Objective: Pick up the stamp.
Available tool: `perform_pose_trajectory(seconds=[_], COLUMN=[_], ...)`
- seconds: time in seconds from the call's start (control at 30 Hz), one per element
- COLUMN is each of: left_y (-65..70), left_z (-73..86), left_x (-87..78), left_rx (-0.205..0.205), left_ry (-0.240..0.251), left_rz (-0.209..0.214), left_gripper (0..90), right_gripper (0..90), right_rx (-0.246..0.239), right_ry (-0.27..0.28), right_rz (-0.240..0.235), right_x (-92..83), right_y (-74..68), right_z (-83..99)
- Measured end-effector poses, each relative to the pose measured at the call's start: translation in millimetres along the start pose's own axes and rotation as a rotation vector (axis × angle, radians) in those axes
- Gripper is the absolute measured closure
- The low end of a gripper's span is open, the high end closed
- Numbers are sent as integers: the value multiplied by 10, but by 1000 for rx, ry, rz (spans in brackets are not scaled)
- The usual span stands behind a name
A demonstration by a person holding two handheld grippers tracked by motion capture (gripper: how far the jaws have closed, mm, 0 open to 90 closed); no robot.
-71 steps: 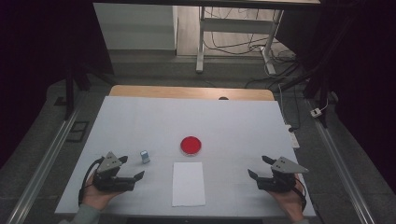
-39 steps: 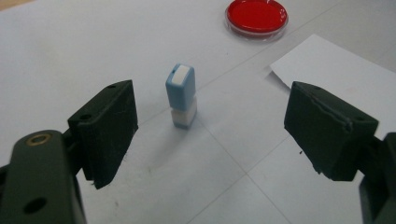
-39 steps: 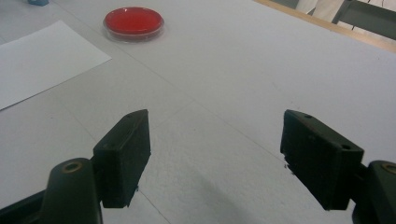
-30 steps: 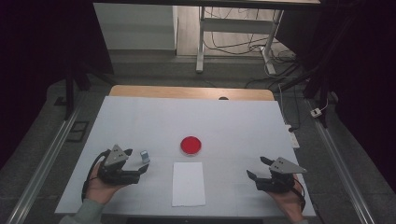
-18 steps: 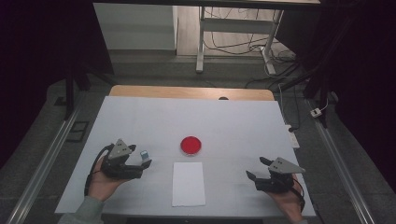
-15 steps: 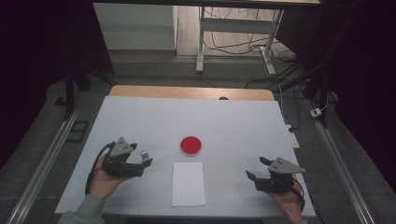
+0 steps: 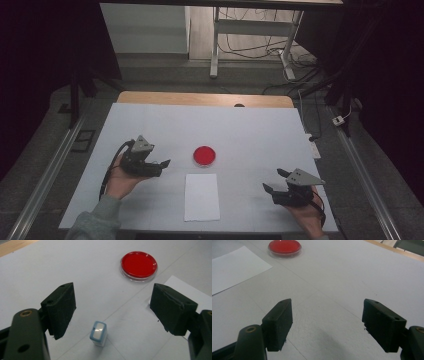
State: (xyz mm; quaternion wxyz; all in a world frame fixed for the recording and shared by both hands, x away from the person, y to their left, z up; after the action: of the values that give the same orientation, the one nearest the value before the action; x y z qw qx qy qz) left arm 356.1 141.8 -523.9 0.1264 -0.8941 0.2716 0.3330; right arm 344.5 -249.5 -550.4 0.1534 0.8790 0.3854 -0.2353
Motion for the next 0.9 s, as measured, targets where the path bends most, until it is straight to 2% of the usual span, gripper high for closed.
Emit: perform_pose_trajectory(seconds=[0.13, 0.37, 0.9], left_y=[-52, -129, -144], left_z=[0, 143, 350], left_x=[47, 88, 189], left_rx=[-7, 5, 18], left_ry=[-14, -51, -111], left_rz=[-2, 0, 38], left_gripper=[221, 279, 413], right_gripper=[244, 244, 246], right_rx=[1, 1, 2], right_ry=[-3, -8, -15], right_rz=[-2, -6, -8], right_x=[1, 15, 31], right_y=[-1, -4, -7], right_z=[8, 24, 42])
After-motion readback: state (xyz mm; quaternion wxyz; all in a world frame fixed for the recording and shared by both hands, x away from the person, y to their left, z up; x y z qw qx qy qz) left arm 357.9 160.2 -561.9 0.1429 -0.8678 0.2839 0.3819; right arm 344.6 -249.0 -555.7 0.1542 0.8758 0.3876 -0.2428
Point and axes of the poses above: each handheld gripper's, and its own axes: x roughly forward along the jaws, z roughly out of its underside, y roughly to its right, the point moved 9 cm from there along x, roughly forward along the jaws, and after that the axes turned 4 degrees about -z, right-handed, at the moved point
